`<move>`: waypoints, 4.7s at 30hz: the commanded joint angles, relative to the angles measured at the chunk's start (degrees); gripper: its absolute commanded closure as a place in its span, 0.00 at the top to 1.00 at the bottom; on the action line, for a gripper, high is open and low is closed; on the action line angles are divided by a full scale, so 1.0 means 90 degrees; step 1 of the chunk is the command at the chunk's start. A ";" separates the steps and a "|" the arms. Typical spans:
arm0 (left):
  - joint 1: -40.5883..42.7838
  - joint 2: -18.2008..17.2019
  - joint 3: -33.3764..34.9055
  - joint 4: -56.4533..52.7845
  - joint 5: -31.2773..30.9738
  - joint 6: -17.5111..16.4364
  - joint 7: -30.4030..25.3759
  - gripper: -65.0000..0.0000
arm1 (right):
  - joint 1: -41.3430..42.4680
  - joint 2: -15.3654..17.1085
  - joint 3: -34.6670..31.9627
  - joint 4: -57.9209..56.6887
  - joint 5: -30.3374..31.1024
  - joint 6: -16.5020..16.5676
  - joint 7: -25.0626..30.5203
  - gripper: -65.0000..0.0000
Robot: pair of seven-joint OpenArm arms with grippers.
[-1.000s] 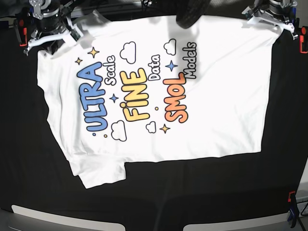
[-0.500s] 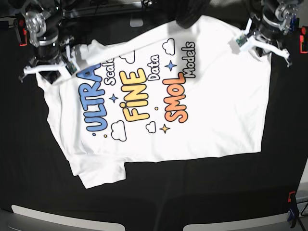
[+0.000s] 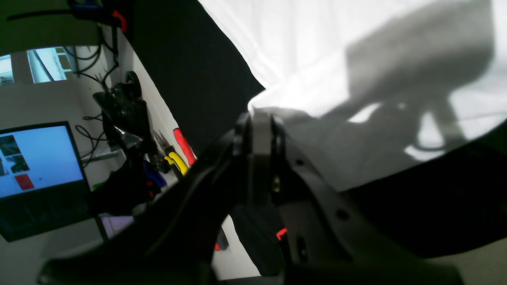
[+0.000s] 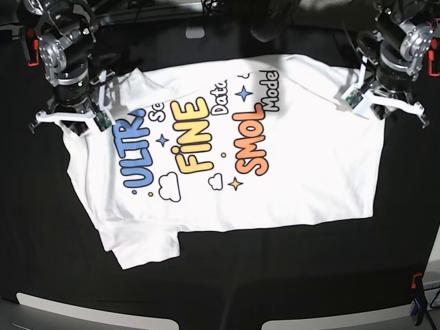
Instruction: Layout the t-shirt on the table in an organized manner, then fold the t-shirt properly
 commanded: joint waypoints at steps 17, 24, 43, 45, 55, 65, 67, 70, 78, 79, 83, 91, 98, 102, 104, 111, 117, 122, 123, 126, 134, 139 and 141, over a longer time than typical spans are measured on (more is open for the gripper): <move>-0.0143 -0.0087 -0.0044 -0.1139 0.0114 0.1064 -0.0986 0.00 | 0.0206 0.0053 0.1047 0.0080 0.0668 0.0151 -0.0063 0.00; -0.0221 -0.0070 -0.0041 -0.1139 0.0078 0.1066 -0.1472 0.00 | 0.0216 -0.0211 0.1042 0.0041 0.0874 0.0345 0.0138 0.00; -0.0901 -0.0070 -0.0044 -0.1872 -0.0670 0.1064 -0.1681 0.00 | 0.1299 -0.0899 0.1042 -0.1438 0.0872 0.0488 0.0403 0.00; -0.0901 -0.0070 -0.0044 -0.2149 -0.0670 0.1064 -0.1707 0.00 | 0.1299 -0.0899 0.1042 -0.1438 0.0874 0.0488 0.0437 0.00; -0.0920 0.0265 -0.0041 -0.2263 -0.0668 0.1064 -0.2021 0.00 | 0.1299 -0.0899 0.1042 -0.1438 0.0923 0.0495 0.0330 0.00; -0.1039 0.0544 -0.0044 -0.2266 -0.0673 0.1321 -0.1991 0.38 | 0.1302 -0.0899 0.1042 -0.1438 0.0988 0.0471 0.0272 0.46; -0.1042 0.0544 -0.0044 -0.2266 -0.0670 0.1462 -0.1931 0.40 | 0.1302 -0.0901 0.1042 -0.1435 0.0850 0.0449 0.0204 0.46; -0.1042 0.0544 -0.0041 -0.2266 -0.0670 0.1467 -0.1831 0.40 | 0.1290 -0.0899 0.1042 -0.1377 0.0826 0.0508 0.0102 0.46; -0.1039 0.0544 -0.0044 -0.2266 -0.0673 0.1467 -0.1678 0.40 | 0.0884 -0.0896 0.1042 -0.0087 0.0869 0.2589 0.0015 0.46; -0.1039 0.0544 -0.0044 -0.2266 -0.0673 0.1467 -0.1625 0.40 | 0.0787 -0.0882 0.1042 0.0102 0.1015 0.2698 -0.0049 0.46; -0.1039 0.0544 -0.0041 -0.2266 -0.0673 0.1467 -0.1559 0.40 | 0.0386 -0.0845 0.1042 0.0352 0.1991 0.3667 -0.0301 0.46; -0.1039 0.0544 -0.0041 -0.2266 -0.0675 0.1467 -0.1586 0.40 | 0.0223 -0.0857 0.1039 -0.0107 0.2215 0.3888 0.0165 0.46; -0.1039 0.0525 -0.0041 -0.2283 -0.0673 0.1467 -0.1579 0.40 | 0.0223 -0.0899 0.1042 -0.0891 0.2198 0.3490 0.0942 0.46; -0.1039 0.0549 -0.0041 -0.2205 -0.0721 0.1467 -0.1591 0.37 | 0.0226 -0.0899 0.1141 -0.0355 0.2720 0.2737 0.0996 0.46; -0.1039 0.0546 -0.0041 -0.1999 -0.0998 0.1469 -0.1639 0.35 | 0.0226 -0.0901 0.1290 -0.0177 0.2970 0.2419 0.0998 0.46; -0.1037 0.0561 -0.0041 -0.1564 -0.1583 0.1467 -0.1678 0.35 | 0.0253 -0.1146 0.2251 -0.0391 0.3225 0.1967 0.0996 0.46; -0.0860 0.0580 -0.0041 -0.1634 -0.2001 0.1438 -0.1945 0.35 | 0.0476 -0.1817 0.2793 -0.1586 0.3507 0.2317 0.1209 0.46; -0.0867 0.0641 -0.0041 -0.2110 -0.1826 0.1438 -0.2198 0.35 | 0.1013 -0.2132 0.2790 -0.2926 0.3322 0.2429 0.1518 0.46; -0.0867 0.0695 -0.0041 -0.2297 -0.1761 0.1438 -0.2203 0.35 | 0.1141 -0.2154 0.2790 -0.3162 0.3237 0.2424 0.1518 0.46; -0.0865 0.0945 -0.0041 -0.2892 -0.1535 0.1443 -0.2273 0.35 | 0.1399 -0.2149 0.2793 -0.3677 0.3169 0.2421 0.1518 0.46; -0.0867 0.1144 -0.0044 -0.3444 -0.0981 0.1445 -0.2293 0.35 | 0.1409 -0.2147 0.2793 -0.3672 0.3174 0.2453 0.0869 0.46; -0.0865 0.1022 -0.0044 -0.3708 -0.0833 0.1443 -0.2256 0.35 | 0.1107 -0.2069 0.2837 -0.3257 0.3152 0.2492 0.0692 0.46; -0.0865 0.0959 -0.0044 -0.3818 -0.0831 0.1443 -0.2278 0.35 | 0.0942 -0.1965 0.2851 -0.3011 0.3152 0.2484 0.0610 0.46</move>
